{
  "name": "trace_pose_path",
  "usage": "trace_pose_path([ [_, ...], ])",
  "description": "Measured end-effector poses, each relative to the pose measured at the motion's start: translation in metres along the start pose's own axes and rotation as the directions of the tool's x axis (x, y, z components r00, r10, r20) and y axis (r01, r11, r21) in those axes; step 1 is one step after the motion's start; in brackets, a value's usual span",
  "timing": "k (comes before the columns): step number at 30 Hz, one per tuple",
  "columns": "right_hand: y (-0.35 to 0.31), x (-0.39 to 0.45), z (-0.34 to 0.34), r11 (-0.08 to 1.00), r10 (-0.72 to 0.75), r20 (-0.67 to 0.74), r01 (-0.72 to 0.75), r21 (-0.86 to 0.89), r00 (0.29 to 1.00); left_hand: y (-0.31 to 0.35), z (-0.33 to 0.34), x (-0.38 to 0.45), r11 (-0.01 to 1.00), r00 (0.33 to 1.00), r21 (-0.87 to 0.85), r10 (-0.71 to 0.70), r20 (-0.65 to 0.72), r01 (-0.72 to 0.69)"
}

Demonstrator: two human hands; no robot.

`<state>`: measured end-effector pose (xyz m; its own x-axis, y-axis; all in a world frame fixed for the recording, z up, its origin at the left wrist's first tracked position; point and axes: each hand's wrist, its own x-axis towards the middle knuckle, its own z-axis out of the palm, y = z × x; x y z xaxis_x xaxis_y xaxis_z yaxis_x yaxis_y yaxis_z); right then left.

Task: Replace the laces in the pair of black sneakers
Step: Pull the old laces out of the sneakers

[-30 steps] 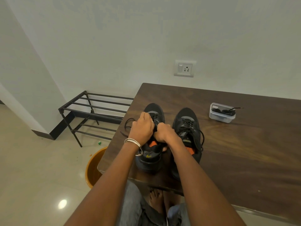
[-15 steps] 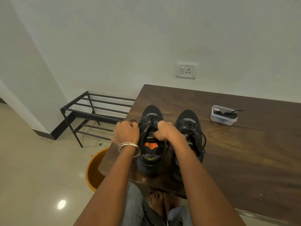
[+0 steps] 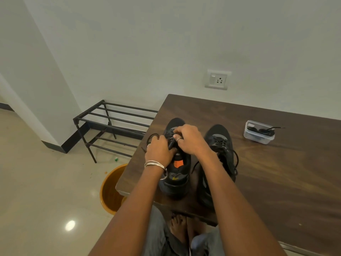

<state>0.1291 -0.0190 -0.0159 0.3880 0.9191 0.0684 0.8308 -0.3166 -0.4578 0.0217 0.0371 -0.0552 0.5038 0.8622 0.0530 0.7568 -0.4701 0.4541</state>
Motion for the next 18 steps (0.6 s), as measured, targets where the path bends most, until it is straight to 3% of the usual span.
trace_pose_path([
  [5, -0.002, 0.001, 0.012, 0.989, 0.011, -0.007, -0.012, -0.144, 1.000, 0.006, 0.001, -0.005, 0.999, 0.998, 0.016, -0.027, -0.053, 0.028],
  [18, -0.013, 0.008, 0.023, 0.977, 0.063, -0.189, -0.099, -0.189, 0.980, 0.008, -0.004, -0.010, 0.997, 0.993, 0.002, -0.071, -0.092, 0.072],
])
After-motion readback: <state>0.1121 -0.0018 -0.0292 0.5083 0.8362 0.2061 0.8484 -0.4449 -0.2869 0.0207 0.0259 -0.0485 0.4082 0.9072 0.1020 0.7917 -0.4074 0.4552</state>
